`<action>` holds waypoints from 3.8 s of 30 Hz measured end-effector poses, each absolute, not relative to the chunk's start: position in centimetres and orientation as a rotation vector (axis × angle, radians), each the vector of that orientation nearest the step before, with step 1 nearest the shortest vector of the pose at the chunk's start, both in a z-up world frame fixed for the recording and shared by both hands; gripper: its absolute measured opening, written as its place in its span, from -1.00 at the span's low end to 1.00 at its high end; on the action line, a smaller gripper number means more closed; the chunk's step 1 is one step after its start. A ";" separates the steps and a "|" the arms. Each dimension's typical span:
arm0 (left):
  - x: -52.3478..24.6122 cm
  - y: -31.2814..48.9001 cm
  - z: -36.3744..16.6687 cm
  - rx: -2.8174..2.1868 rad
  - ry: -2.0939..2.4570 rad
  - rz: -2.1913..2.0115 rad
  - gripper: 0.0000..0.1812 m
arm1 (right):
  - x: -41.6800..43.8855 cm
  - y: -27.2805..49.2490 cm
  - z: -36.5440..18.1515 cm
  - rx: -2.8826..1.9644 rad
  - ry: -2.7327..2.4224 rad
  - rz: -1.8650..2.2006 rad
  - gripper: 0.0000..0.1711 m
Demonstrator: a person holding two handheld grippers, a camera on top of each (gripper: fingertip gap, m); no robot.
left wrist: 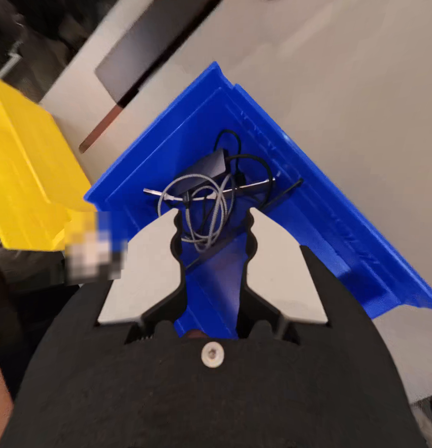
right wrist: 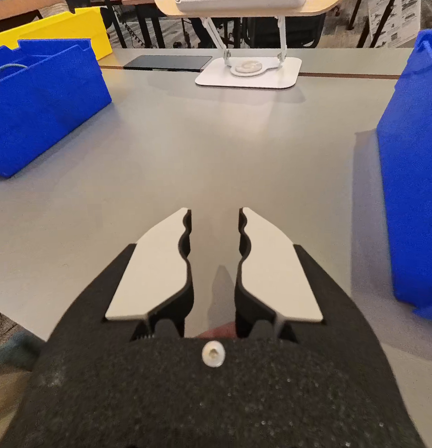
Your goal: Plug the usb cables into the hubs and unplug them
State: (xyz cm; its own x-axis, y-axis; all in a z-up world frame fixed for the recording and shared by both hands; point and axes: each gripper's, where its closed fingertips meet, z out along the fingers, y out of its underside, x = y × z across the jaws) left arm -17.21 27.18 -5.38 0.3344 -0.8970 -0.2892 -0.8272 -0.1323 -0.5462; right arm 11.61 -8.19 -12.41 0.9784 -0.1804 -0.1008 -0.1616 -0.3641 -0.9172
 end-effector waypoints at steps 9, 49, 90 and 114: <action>-11.4 29.7 -10.4 -1.963 1.952 -0.084 -0.48 | 11.4 -8.0 -12.7 -1.970 0.222 -0.035 -0.60; -12.9 26.4 9.5 -1.435 1.426 -0.283 -0.88 | 5.3 0.3 -2.3 -1.818 -0.186 0.160 -0.56; 9.4 -3.1 -14.4 -1.203 1.716 0.013 -0.49 | 16.3 -6.1 -2.5 -1.896 0.132 0.113 -0.53; -7.7 -2.5 -6.8 -1.476 1.213 -0.882 -0.56 | 7.6 0.0 -16.8 -2.291 0.159 0.140 -0.21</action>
